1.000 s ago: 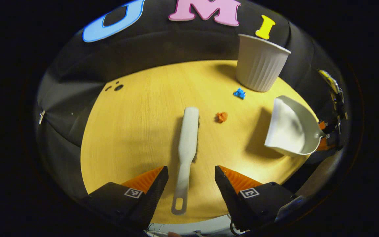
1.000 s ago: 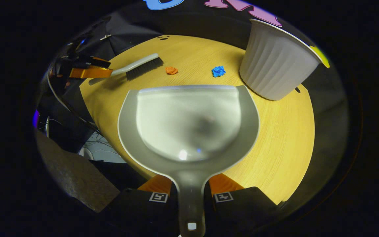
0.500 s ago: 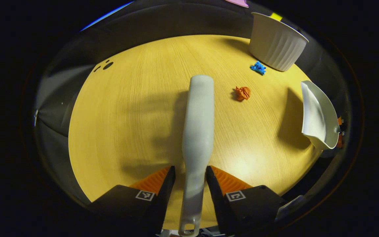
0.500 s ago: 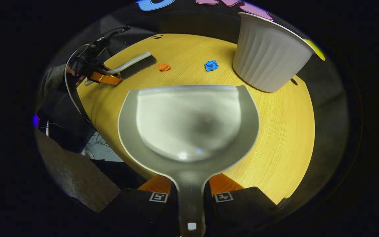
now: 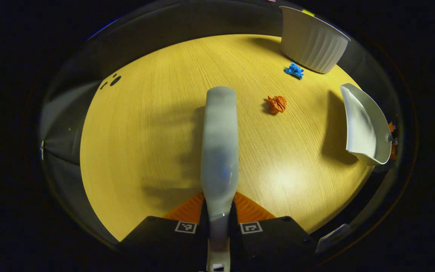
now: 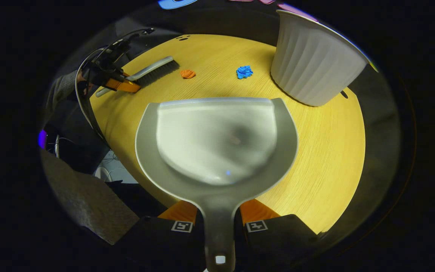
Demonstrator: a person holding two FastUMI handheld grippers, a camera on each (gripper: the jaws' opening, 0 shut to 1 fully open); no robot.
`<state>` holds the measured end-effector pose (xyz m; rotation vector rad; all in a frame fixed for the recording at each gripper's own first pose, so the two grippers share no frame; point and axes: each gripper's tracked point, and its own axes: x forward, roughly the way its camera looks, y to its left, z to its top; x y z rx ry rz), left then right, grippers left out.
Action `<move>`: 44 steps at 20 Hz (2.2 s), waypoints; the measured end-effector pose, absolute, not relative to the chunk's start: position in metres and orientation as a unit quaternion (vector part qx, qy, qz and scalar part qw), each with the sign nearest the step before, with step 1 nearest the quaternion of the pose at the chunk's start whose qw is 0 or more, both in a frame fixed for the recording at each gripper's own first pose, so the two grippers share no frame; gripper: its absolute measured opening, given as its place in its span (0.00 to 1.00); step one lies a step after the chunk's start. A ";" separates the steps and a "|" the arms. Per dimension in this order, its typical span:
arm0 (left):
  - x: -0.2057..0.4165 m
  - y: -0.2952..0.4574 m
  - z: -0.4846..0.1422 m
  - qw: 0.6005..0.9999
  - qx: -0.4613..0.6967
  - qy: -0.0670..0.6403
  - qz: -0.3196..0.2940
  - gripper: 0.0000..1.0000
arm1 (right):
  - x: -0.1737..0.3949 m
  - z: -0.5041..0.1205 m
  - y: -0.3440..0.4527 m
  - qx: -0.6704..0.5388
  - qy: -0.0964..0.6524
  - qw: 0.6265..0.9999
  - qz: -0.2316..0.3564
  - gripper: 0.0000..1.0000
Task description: Pick up the small broom and dustpan from the desktop, sweep the trash into the dustpan with the broom, and then empty the trash into the garbage bin.
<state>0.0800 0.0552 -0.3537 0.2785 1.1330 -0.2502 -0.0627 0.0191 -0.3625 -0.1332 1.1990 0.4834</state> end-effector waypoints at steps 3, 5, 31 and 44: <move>0.107 0.037 -0.339 0.844 0.118 0.511 -0.110 0.25 | -0.049 -0.365 0.006 -0.092 0.575 0.775 0.244 0.36; 0.127 0.027 -0.339 0.845 0.129 0.507 -0.111 0.25 | -0.036 -0.370 -0.004 -0.115 0.581 0.766 0.251 0.36; 0.174 -0.119 -0.328 0.777 0.195 0.510 -0.315 0.25 | -0.002 -0.384 -0.011 -0.127 0.584 0.753 0.275 0.36; 0.133 -0.070 -0.342 0.816 0.107 0.540 -0.175 0.24 | -0.003 -0.387 -0.011 -0.133 0.588 0.749 0.275 0.40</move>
